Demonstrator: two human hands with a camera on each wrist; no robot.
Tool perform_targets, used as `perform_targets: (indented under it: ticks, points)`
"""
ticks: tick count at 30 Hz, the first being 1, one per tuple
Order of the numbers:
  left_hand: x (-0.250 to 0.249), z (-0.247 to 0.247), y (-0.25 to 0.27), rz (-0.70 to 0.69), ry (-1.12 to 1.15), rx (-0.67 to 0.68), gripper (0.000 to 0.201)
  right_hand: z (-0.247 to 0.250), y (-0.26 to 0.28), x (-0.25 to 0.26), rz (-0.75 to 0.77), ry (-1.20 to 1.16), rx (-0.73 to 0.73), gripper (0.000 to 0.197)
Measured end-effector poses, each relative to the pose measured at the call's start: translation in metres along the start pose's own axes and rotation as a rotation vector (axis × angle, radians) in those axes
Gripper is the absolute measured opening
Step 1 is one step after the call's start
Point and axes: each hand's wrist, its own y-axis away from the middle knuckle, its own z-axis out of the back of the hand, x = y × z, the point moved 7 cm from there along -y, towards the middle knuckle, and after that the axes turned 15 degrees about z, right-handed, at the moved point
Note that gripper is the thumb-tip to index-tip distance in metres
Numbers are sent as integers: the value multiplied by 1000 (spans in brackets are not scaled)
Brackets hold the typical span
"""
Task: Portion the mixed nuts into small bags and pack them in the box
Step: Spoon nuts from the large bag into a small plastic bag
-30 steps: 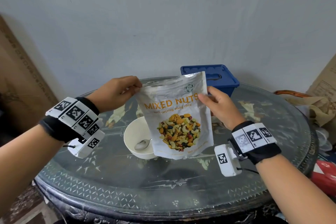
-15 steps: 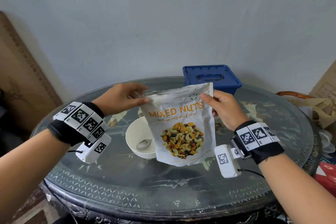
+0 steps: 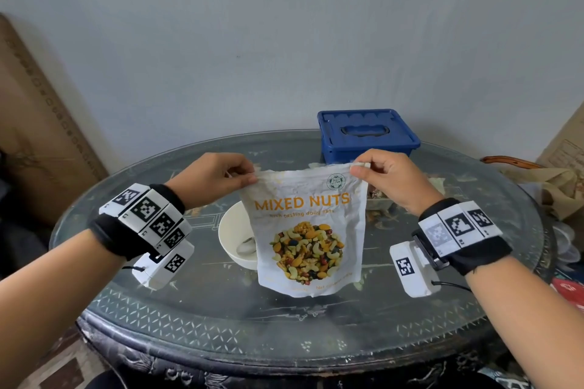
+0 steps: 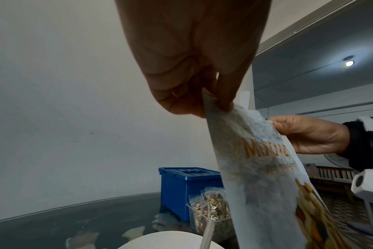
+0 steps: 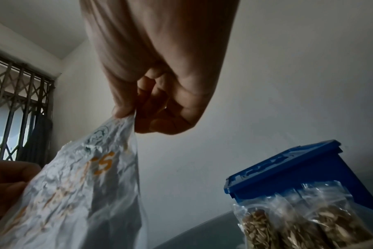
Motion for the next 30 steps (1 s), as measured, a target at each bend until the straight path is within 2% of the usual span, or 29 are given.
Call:
perform_targets:
  ticks: [2,4,9,12,15,20,24,26,29,30]
  points:
    - [4,-6,2,33,-34,59,6,0,4,-5,-10,32,-7,4]
    - [7,-11,4,51,-77,96,7,0,8,-8,-13,52,-20,11]
    - [7,-21,6,46,-160,107,10,-4,13,-5,16,88,-45,16]
    - [8,-25,6,45,-166,120,2,-5,14,-6,16,115,-23,17]
    - [7,-28,5,15,-173,143,13,-8,13,-3,-11,134,77,11]
    - [-5,-31,8,-141,-226,62,11,-18,10,6,-23,133,249,7]
    - [-6,-30,9,-171,-222,29,10,-22,12,4,-31,127,240,9]
    - [-6,-32,8,-124,-225,86,16,-23,13,4,-14,144,221,8]
    - [-13,-42,7,-62,-266,170,37,-25,13,9,31,188,191,8]
    - [-17,-45,6,-65,-260,178,35,-25,13,10,47,206,181,9]
